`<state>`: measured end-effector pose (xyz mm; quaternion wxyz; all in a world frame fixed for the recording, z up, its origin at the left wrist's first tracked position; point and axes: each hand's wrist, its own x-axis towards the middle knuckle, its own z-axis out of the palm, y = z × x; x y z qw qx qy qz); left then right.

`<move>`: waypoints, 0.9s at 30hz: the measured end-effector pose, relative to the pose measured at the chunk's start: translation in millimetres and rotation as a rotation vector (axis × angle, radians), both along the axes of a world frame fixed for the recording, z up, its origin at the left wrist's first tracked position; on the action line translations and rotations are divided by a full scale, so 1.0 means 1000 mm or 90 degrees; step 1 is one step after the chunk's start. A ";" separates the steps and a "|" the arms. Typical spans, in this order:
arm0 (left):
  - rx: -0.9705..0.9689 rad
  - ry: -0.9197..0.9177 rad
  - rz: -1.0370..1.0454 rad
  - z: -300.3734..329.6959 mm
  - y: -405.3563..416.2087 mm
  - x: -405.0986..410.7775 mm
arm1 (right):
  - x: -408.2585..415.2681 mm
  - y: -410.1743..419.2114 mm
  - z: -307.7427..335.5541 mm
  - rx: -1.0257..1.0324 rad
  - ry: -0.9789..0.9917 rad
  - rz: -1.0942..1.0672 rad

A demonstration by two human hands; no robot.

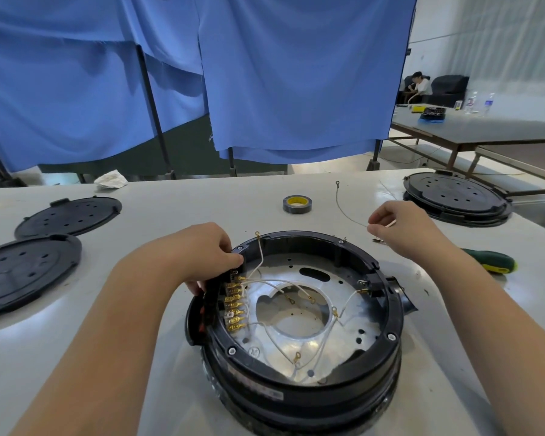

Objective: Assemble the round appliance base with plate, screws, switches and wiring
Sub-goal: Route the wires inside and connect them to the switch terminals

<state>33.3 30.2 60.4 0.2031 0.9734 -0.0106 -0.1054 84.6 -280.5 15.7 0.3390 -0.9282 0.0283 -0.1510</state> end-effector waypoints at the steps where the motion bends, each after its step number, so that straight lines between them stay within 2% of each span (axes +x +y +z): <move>1: 0.000 0.003 0.001 0.001 0.000 0.000 | -0.002 0.000 0.002 -0.015 -0.012 -0.001; 5: 0.031 -0.012 0.001 0.005 0.000 -0.002 | -0.014 0.010 0.022 0.098 -0.003 0.069; 8: 0.028 -0.164 -0.022 0.014 -0.003 -0.006 | -0.029 0.024 0.047 0.146 0.024 0.153; 11: -0.098 -0.342 -0.085 0.026 -0.014 -0.017 | -0.043 0.044 0.064 0.164 0.031 0.253; 13: -0.146 -0.391 -0.153 0.031 -0.027 -0.027 | -0.051 0.060 0.069 0.186 0.033 0.316; 16: -0.121 -0.393 -0.208 0.030 -0.040 -0.032 | -0.059 0.078 0.068 0.192 0.029 0.382; 19: -0.105 -0.368 -0.199 0.029 -0.039 -0.030 | -0.060 0.086 0.064 0.207 0.018 0.410; 23: -0.095 -0.372 -0.178 0.031 -0.032 -0.028 | -0.059 0.087 0.063 0.347 0.055 0.437; 27: -0.096 -0.370 -0.175 0.033 -0.028 -0.028 | -0.060 0.078 0.066 0.297 0.073 0.456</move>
